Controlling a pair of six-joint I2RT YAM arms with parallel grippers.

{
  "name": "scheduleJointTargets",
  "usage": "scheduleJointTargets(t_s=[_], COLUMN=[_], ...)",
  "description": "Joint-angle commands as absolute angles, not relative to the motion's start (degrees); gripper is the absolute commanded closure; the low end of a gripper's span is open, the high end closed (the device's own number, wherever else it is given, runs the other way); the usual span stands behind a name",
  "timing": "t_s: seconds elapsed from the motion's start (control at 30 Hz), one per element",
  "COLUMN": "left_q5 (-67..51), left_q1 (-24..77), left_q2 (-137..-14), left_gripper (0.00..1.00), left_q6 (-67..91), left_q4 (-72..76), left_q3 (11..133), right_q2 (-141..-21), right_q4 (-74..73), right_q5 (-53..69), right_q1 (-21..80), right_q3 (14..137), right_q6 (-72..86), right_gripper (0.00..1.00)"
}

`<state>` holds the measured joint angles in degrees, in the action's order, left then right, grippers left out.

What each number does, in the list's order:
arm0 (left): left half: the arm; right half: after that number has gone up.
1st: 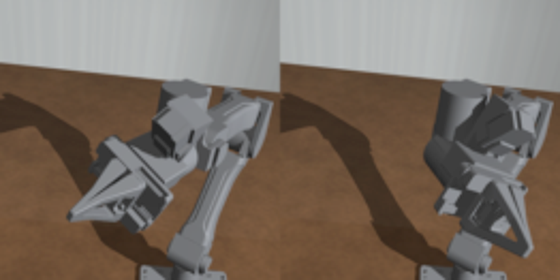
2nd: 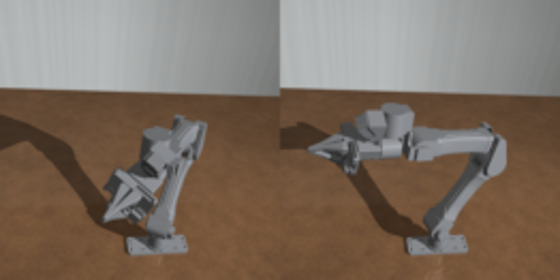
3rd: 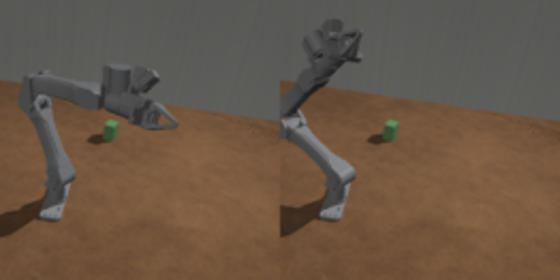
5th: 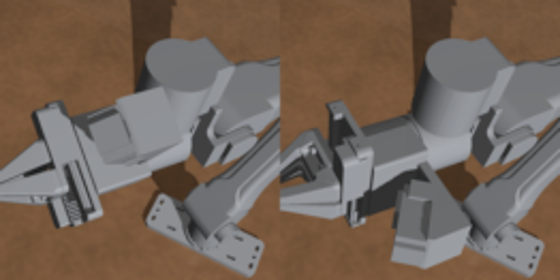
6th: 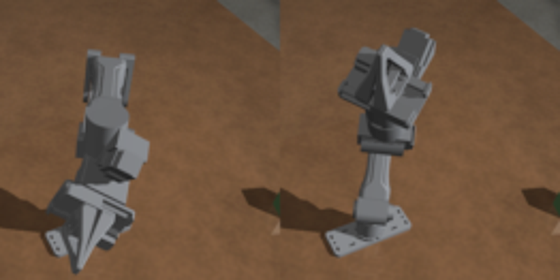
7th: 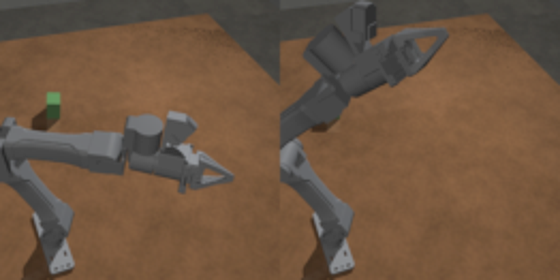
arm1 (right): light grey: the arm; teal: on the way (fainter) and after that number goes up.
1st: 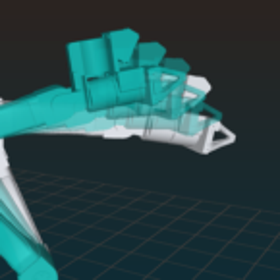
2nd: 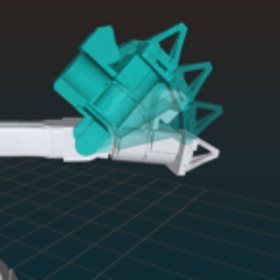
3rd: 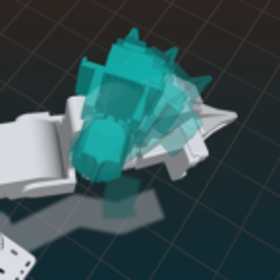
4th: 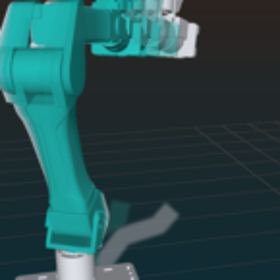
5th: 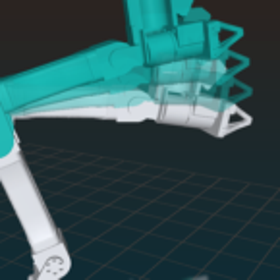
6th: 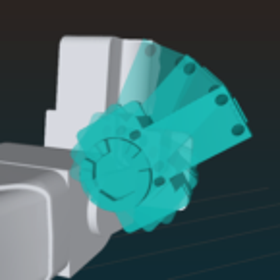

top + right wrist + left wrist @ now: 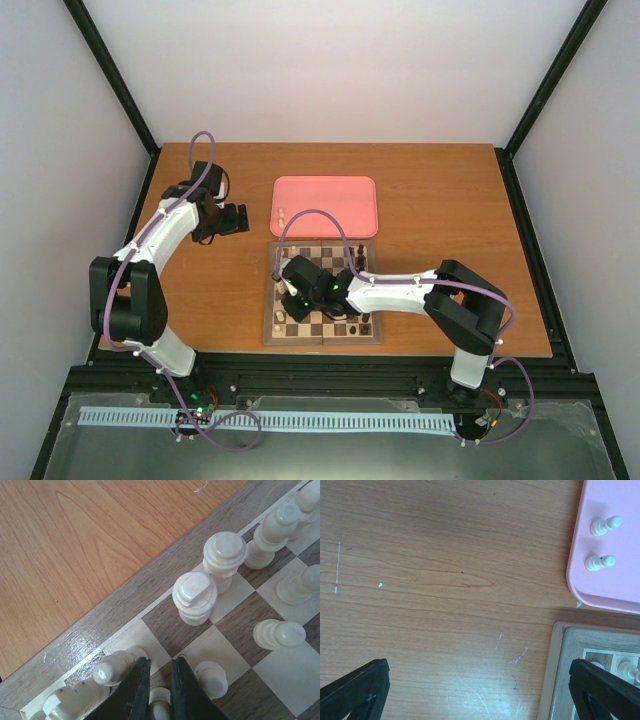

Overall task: Set up the chess pieces on the board
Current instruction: Place the chess piece on the chessboard.

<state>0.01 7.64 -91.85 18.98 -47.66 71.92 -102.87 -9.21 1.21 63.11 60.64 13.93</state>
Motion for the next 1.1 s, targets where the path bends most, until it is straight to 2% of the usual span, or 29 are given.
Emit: scheduleJointTargets(t_s=[0.0,0.07,0.23,0.63,0.93,1.07], left_q5=[0.18,0.17,0.09,0.31,0.29,0.31], left_q1=[8.00,8.06,8.00,8.00,8.00,8.00], left_q2=[-91.62,-91.63,-91.84,-91.84,-91.60,-91.48], left_gripper=[0.00,0.00,0.00,0.00,0.00,0.00], left_q6=[17.84,17.84,17.84,17.91,18.02,18.07], left_q4=[-47.21,-47.11,-47.20,-47.63,-47.66,-47.70], left_q3=[72.42,72.42,72.58,73.21,73.56,73.48], right_q2=[-103.52,-103.17,-102.42,-98.84,-95.11,-92.27], right_q4=[-9.81,-9.92,-10.26,-12.68,-16.51,-18.56], right_q5=[-0.77,-0.99,-1.24,-2.61,-3.48,-5.80], right_q1=[63.81,63.85,63.81,63.89,63.86,63.80], right_q3=[61.67,61.46,61.35,61.84,63.94,65.66], right_q6=[13.00,12.96,12.53,10.54,8.56,8.40], right_gripper=[0.88,0.82,0.76,0.75,0.70,0.65])
